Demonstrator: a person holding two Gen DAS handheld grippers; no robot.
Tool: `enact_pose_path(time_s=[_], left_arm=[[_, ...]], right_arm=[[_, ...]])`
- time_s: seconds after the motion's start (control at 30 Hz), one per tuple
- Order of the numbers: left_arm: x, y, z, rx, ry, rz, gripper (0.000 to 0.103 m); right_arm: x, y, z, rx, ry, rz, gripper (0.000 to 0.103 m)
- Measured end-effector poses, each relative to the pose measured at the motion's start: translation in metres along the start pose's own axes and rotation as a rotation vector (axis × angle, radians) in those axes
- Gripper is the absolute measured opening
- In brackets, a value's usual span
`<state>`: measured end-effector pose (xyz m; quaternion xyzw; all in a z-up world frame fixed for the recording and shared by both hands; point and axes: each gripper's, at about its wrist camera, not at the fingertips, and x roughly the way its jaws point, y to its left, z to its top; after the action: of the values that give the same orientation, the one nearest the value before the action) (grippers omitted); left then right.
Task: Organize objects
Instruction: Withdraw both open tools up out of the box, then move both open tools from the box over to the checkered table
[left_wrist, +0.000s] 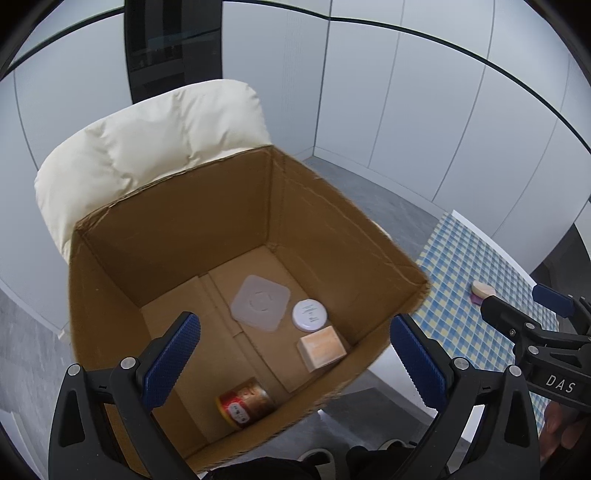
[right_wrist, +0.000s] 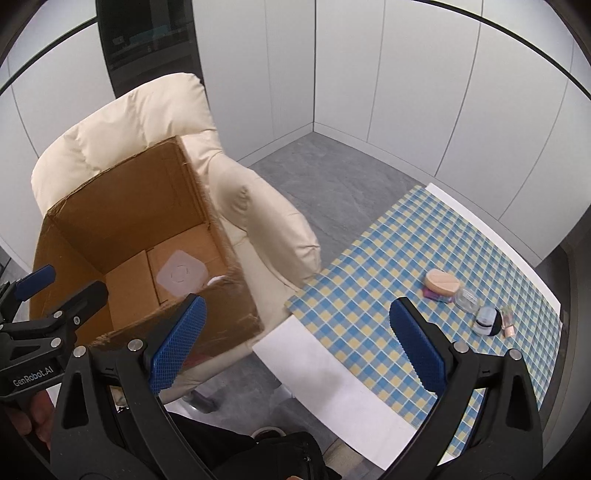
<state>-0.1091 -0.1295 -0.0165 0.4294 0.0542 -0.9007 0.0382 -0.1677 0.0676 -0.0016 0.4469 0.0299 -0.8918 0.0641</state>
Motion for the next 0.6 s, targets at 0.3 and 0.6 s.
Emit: enact_pose_path(time_s=[0.3, 0.6], left_arm=[[0.005, -0.024, 0.001, 0.034, 0.004, -0.027, 0.102], [0.008, -0.037, 0.001, 0.056, 0.005, -0.046, 0.102]], right_arm=[[-0.004, -0.025, -0.005, 0.035, 0.0, -0.026, 0.101], [-0.007, -0.04, -0.008, 0.056, -0.001, -0.043, 0.101]])
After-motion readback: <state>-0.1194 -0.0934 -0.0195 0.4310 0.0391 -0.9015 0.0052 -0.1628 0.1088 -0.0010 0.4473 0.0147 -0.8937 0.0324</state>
